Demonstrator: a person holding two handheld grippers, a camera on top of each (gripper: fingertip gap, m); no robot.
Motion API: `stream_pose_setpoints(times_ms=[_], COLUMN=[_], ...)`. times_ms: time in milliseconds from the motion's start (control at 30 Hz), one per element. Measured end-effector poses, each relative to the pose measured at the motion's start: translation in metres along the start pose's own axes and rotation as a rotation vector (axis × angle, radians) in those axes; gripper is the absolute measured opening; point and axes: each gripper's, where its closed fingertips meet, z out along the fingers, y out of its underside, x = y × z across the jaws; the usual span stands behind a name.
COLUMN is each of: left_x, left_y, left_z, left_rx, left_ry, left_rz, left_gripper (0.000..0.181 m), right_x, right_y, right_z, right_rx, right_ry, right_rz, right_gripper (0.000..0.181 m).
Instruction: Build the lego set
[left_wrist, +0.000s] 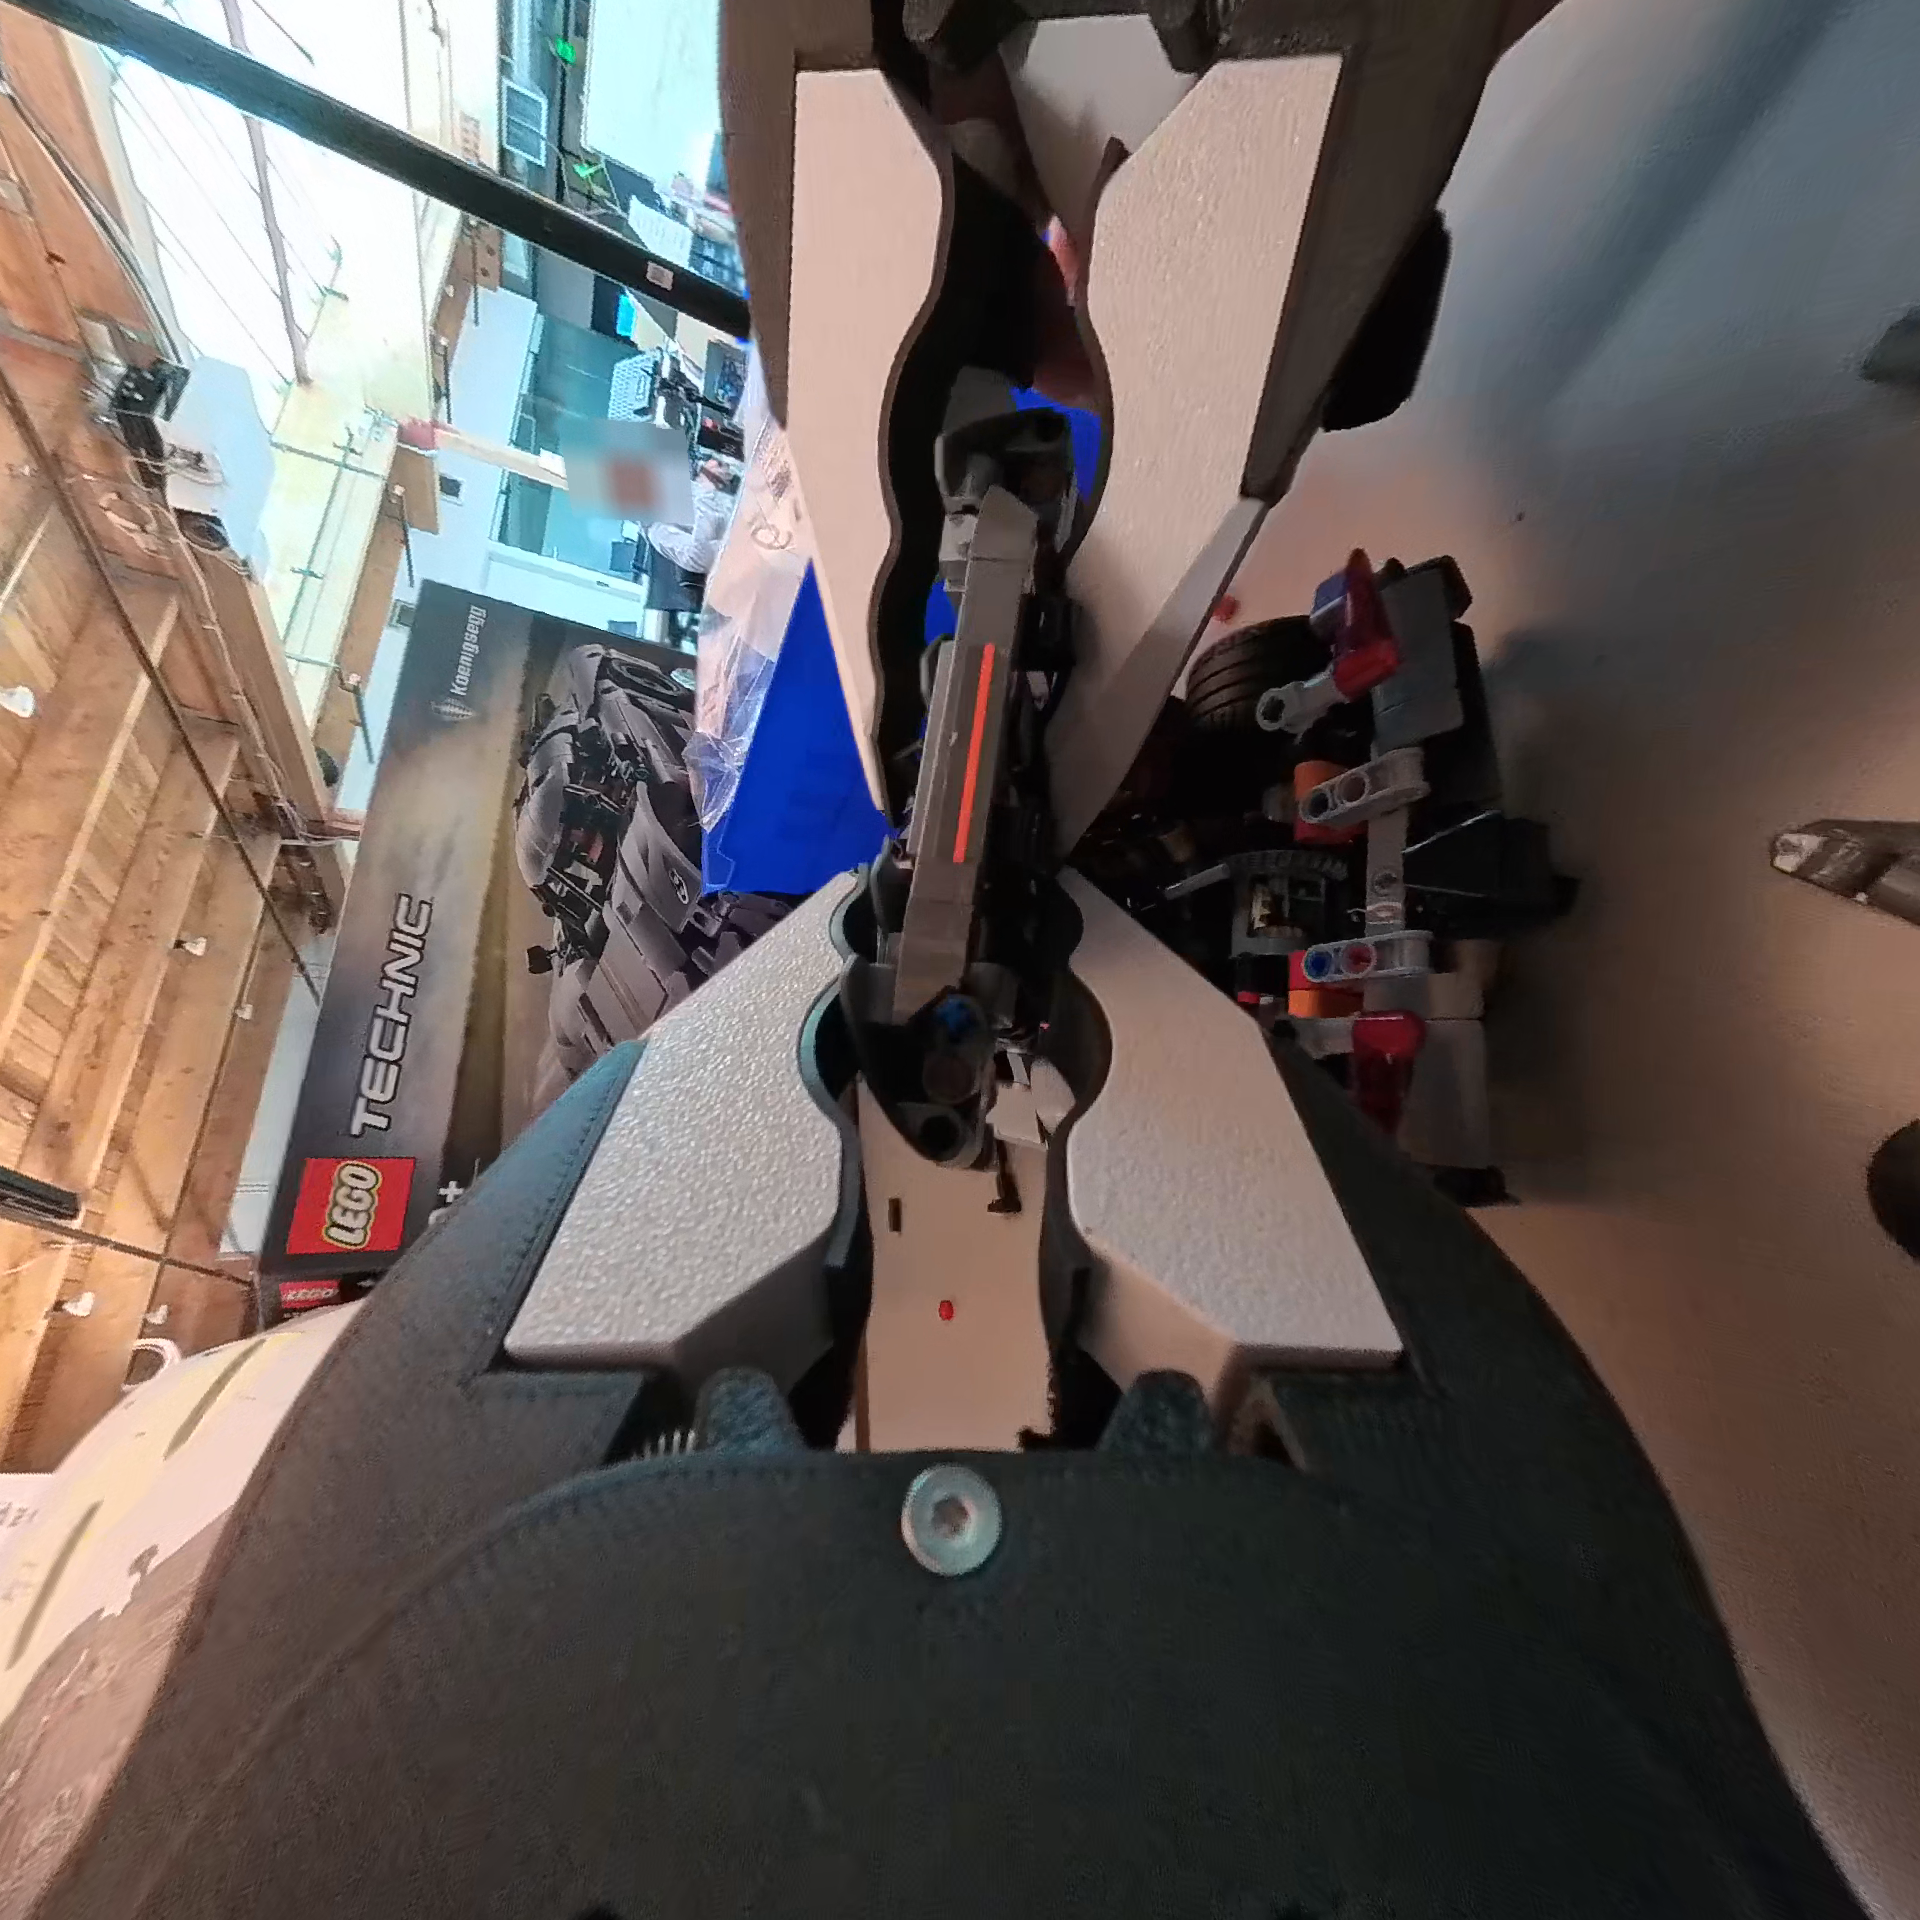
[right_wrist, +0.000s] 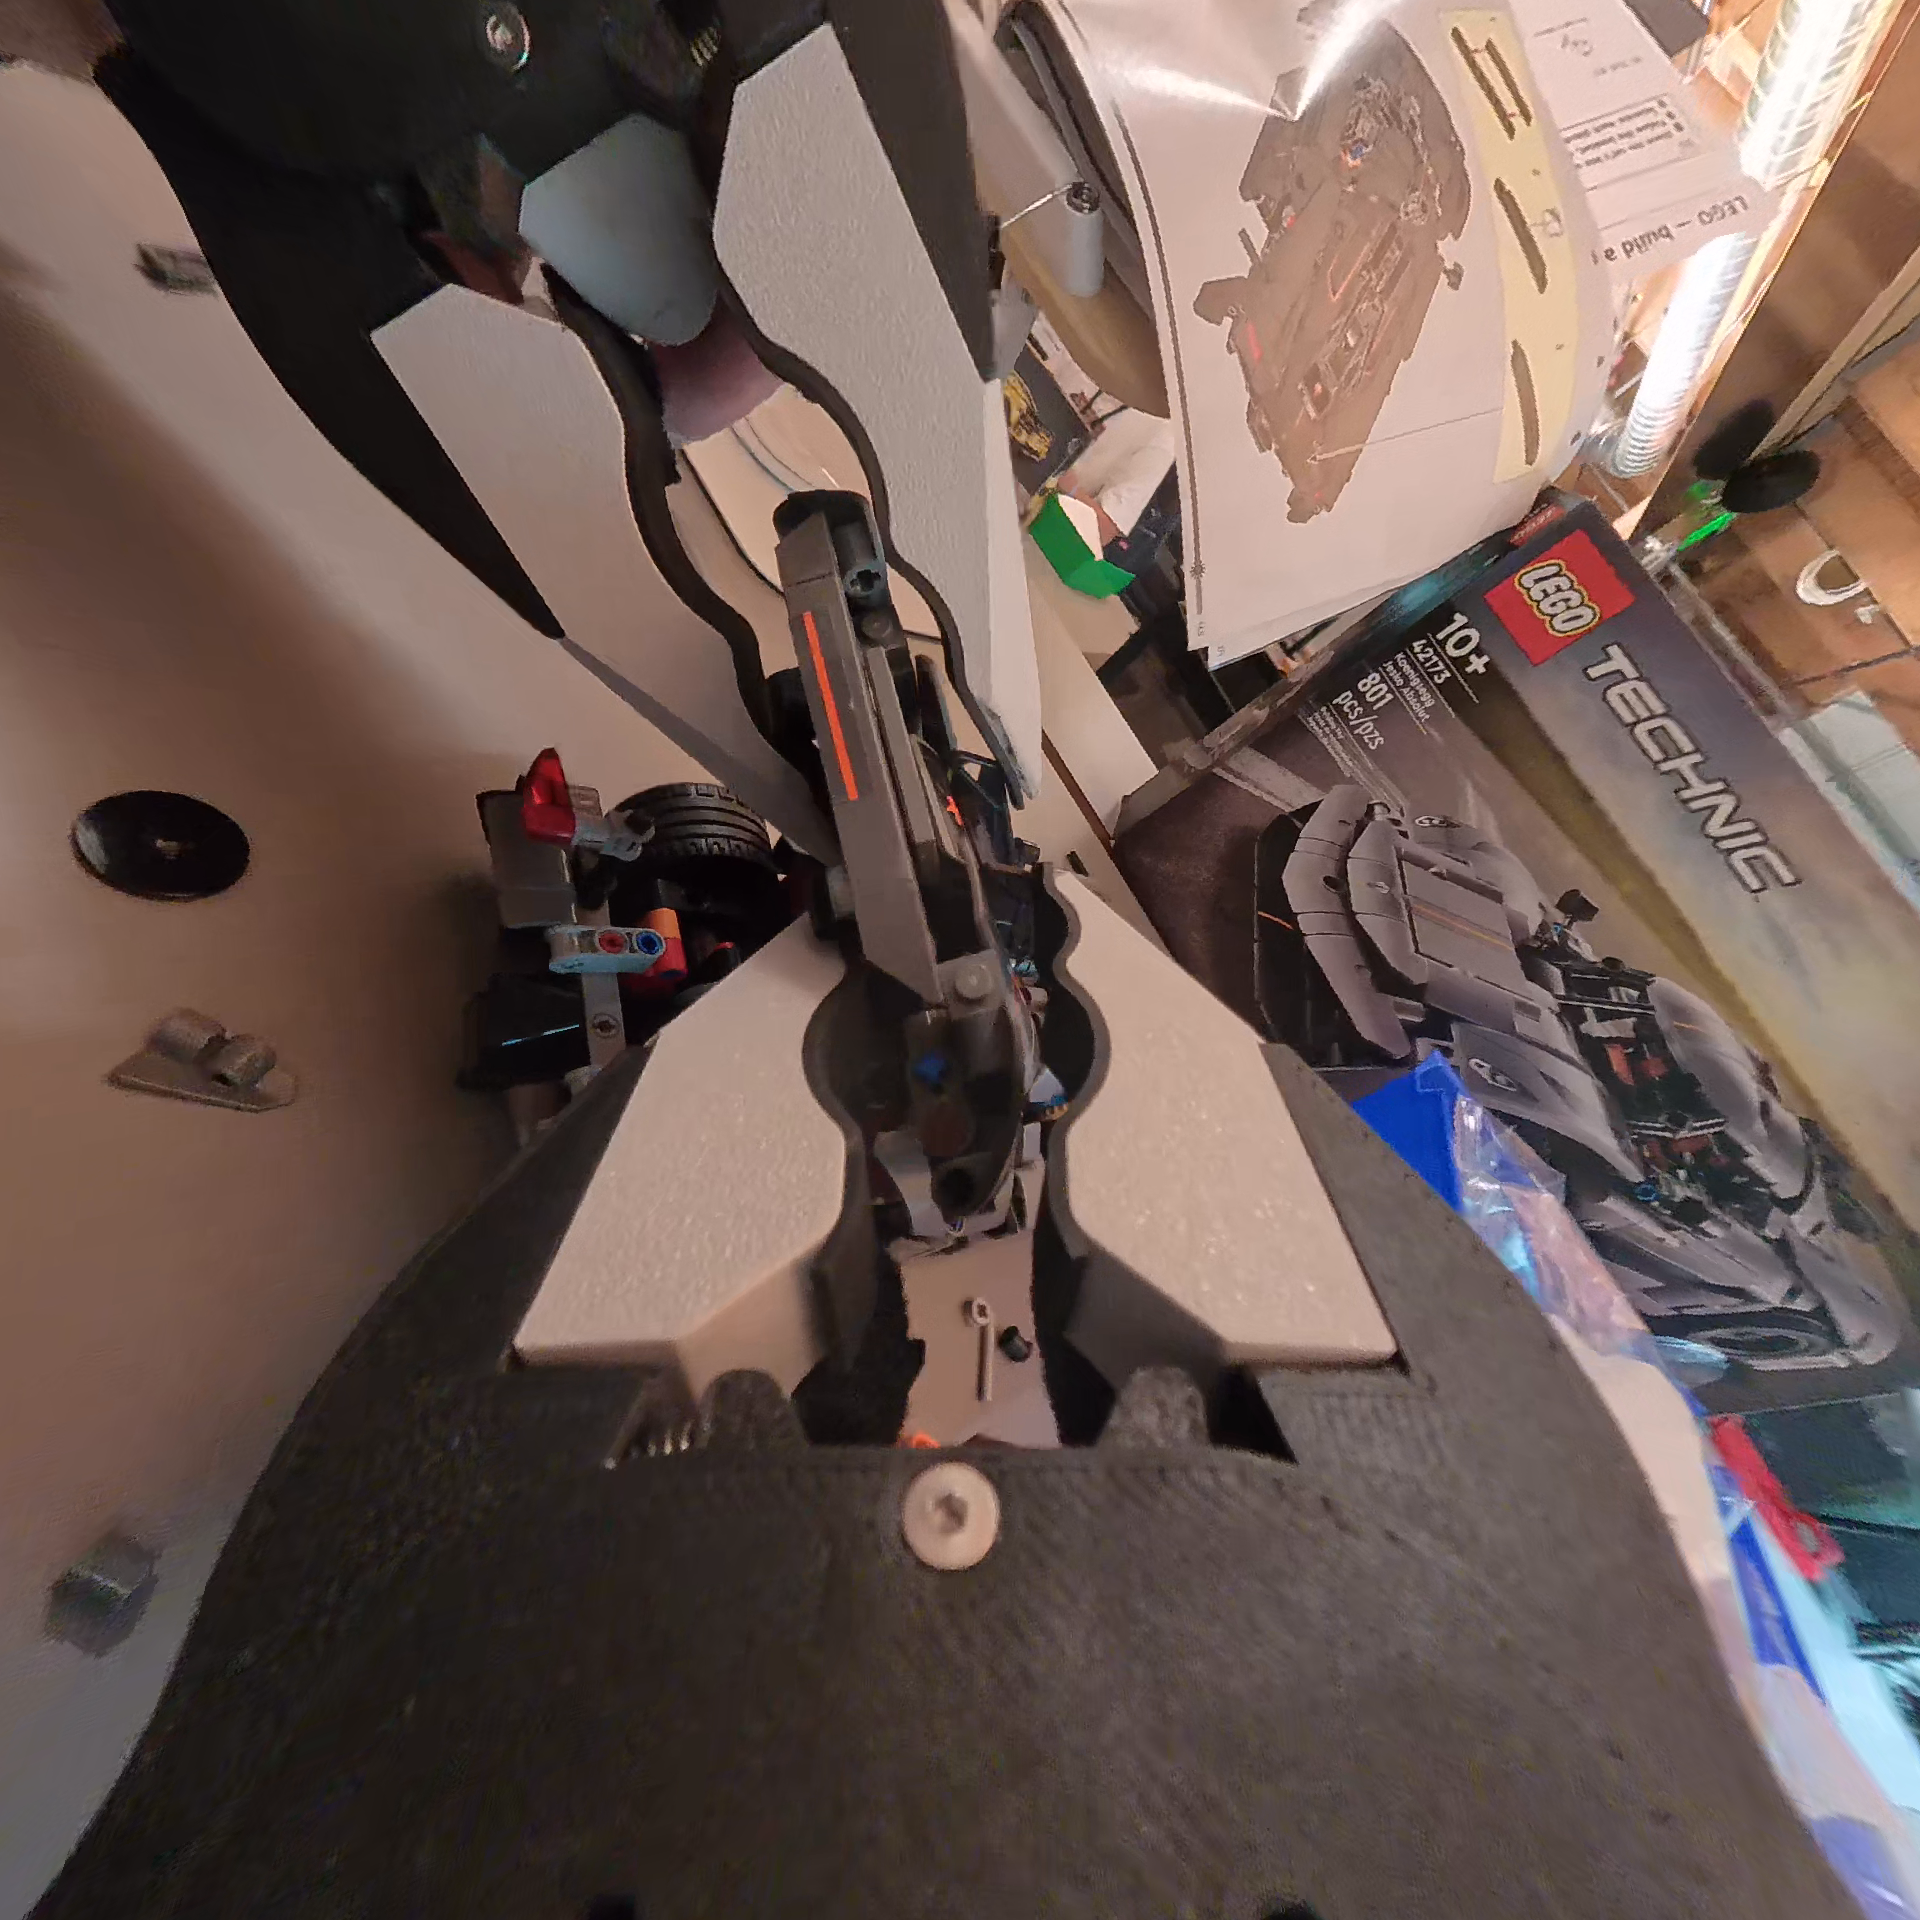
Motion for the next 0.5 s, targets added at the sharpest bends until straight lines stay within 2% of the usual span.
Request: stream_pose_setpoints(times_ms=[333, 500], left_x=[-0.0078, -0.0084], left_y=[-0.0019, -0.0006], left_z=[0.0016, 0.0019], left_rx=[-0.012, -0.022], left_ry=[0.122, 0.161], left_rz=[-0.150, -0.195], left_gripper=[0.027, 0.025], right_x=[0.0084, 0.0099], right_y=[-0.0024, -0.0026], right_z=[-0.0014, -0.0017], right_rx=[0.053, 0.045], right_ry=[-0.099, -0.082], right_rz=[0.204, 0.166], right_gripper=[0.028, 0.028])
